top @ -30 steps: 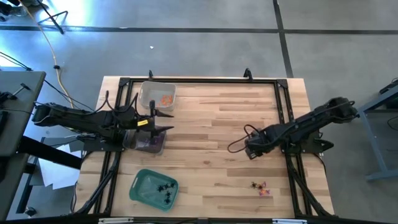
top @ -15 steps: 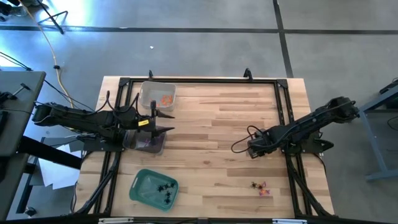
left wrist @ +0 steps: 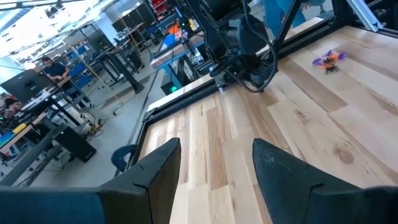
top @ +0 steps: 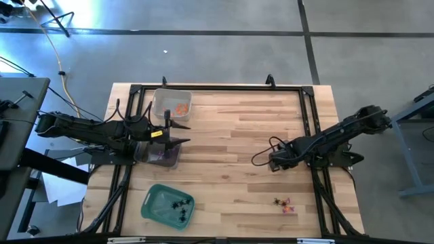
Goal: Sort Halloween decoration
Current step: Put the middle right orange spider into the gray bin
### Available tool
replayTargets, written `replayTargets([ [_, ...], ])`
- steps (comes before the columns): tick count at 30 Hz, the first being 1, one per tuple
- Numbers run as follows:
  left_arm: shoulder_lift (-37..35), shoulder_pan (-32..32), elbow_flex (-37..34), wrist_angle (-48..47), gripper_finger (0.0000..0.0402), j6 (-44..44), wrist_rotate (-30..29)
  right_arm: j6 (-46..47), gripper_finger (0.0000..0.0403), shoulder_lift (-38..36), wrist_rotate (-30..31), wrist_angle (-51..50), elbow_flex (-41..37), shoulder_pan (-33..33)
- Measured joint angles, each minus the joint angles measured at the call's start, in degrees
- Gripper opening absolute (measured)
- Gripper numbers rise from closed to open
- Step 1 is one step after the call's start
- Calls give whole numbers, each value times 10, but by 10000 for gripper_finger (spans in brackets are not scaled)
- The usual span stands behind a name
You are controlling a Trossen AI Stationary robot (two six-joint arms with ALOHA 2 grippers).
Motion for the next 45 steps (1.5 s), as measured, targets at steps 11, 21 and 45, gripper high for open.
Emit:
replayTargets([
  [11, 0, 0, 0, -4, 186, -4, 8, -153, 2, 2, 208, 90, 108, -40],
  [21, 0, 0, 0, -12, 186, -19, 33, -511, 1, 4, 252, 276, 238, -119],
  [45, -59, 0, 0, -78, 186, -14, 41, -772, 1, 392, 25, 553, 501, -331],
])
